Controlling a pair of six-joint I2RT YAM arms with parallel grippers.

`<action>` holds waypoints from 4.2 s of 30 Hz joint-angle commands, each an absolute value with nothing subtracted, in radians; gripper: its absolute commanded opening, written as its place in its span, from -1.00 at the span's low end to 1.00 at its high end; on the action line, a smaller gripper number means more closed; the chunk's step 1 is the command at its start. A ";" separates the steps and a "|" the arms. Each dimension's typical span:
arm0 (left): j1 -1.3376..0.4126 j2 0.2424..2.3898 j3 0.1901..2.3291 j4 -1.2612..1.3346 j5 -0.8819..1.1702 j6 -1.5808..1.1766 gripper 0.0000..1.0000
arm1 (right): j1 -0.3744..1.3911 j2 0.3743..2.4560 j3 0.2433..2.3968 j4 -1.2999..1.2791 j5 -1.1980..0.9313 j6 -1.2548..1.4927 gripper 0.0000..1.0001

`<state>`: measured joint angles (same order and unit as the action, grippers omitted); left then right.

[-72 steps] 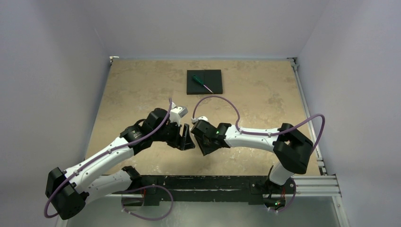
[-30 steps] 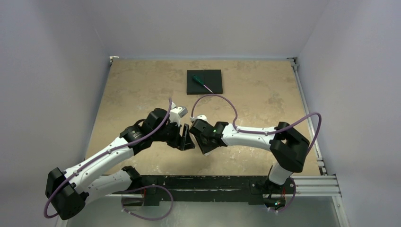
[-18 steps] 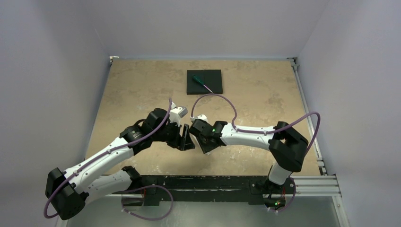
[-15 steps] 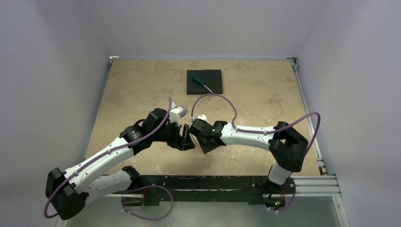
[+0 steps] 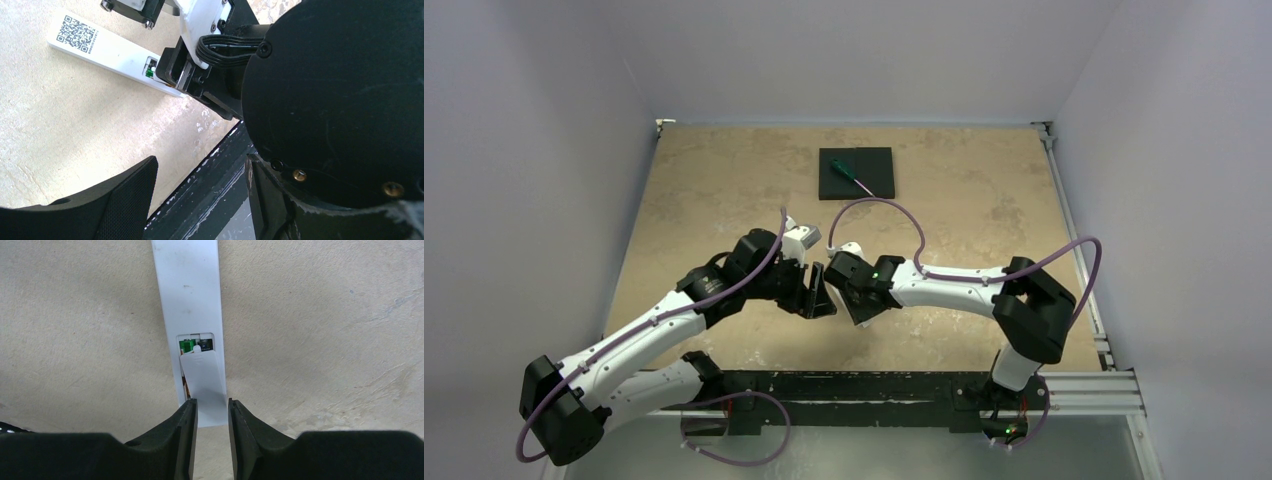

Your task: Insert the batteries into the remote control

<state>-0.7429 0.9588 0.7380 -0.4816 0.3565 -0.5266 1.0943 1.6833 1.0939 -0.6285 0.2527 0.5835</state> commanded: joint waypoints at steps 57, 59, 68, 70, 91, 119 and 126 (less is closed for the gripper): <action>-0.750 0.953 0.736 -0.451 0.355 -0.509 0.29 | 1.121 1.747 1.192 -0.561 0.230 0.673 -0.34; -0.750 0.954 0.736 -0.451 0.355 -0.509 0.29 | 1.121 1.751 1.198 -0.563 0.232 0.673 -0.34; -0.750 0.953 0.736 -0.450 0.356 -0.508 0.29 | 1.121 1.761 1.221 -0.575 0.240 0.667 -0.34; -0.749 0.953 0.736 -0.450 0.356 -0.508 0.29 | 1.121 1.761 1.222 -0.577 0.240 0.667 -0.34; -0.749 0.951 0.735 -0.449 0.357 -0.508 0.29 | 1.121 1.647 1.156 -0.631 0.281 0.702 -0.32; -0.751 0.951 0.735 -0.448 0.357 -0.509 0.29 | 1.111 1.665 1.117 -0.611 0.290 0.703 -0.08; -0.751 0.951 0.735 -0.448 0.357 -0.509 0.29 | 1.111 1.672 1.121 -0.603 0.270 0.697 -0.03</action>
<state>-0.7536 0.9470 0.7380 -0.4614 0.3733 -0.5121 1.0988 1.6855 1.1065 -0.6350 0.2710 0.6827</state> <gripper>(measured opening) 0.646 0.479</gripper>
